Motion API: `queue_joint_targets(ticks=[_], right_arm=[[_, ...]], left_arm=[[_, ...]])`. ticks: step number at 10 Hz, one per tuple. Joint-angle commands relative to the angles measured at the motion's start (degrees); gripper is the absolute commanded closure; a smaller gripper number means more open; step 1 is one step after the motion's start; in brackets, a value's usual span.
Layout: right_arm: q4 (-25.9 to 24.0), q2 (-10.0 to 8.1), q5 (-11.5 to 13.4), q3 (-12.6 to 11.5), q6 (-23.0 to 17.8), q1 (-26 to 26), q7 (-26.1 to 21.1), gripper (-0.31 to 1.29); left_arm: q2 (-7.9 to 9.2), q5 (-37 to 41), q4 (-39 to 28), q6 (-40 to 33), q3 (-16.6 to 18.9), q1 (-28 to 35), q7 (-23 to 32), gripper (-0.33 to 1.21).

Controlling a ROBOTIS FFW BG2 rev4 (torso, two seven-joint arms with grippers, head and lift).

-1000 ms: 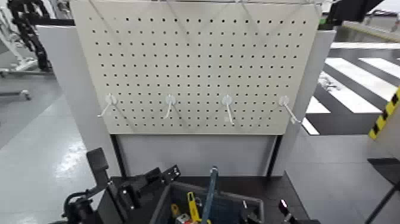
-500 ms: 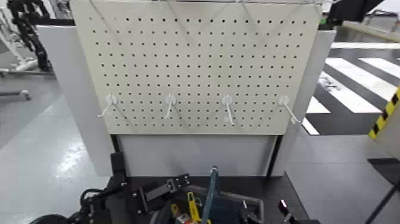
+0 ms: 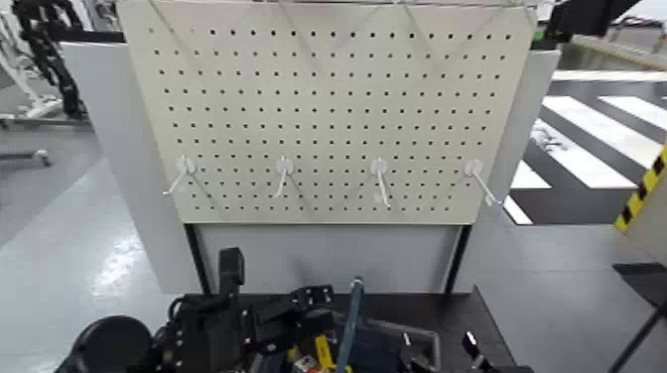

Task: Grasp the handle of the crate.

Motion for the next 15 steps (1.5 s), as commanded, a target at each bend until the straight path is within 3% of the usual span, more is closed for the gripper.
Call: queue_joint_targets(ticks=[1,11,12,14,15], right_arm=[[0.31,0.06,-0.09,0.27,-0.26,-0.17,0.0,0.15],[0.75,-0.12,-0.35,0.89,-1.05,-0.61,0.0,0.15],[0.84,-0.03,-0.35,0.89,-1.14,-0.7,0.0,0.15],[0.84,-0.12,-0.35,0.97,-1.14,-0.7,0.0,0.15],[0.92,-0.12,-0.35,0.97,-1.23,-0.7,0.0,0.15]], left_arm=[[0.11,0.71,4.83,1.73,-2.45,-3.64,-0.88,0.11],[-1.03,3.43,16.87,3.05,-12.9,-12.07,-8.17,0.17],[-1.03,3.43,17.66,2.79,-13.43,-12.25,-8.61,0.29],[-1.12,3.43,18.27,2.7,-14.05,-12.6,-9.31,0.76],[-1.12,3.43,18.27,2.79,-14.22,-12.6,-9.4,0.92]])
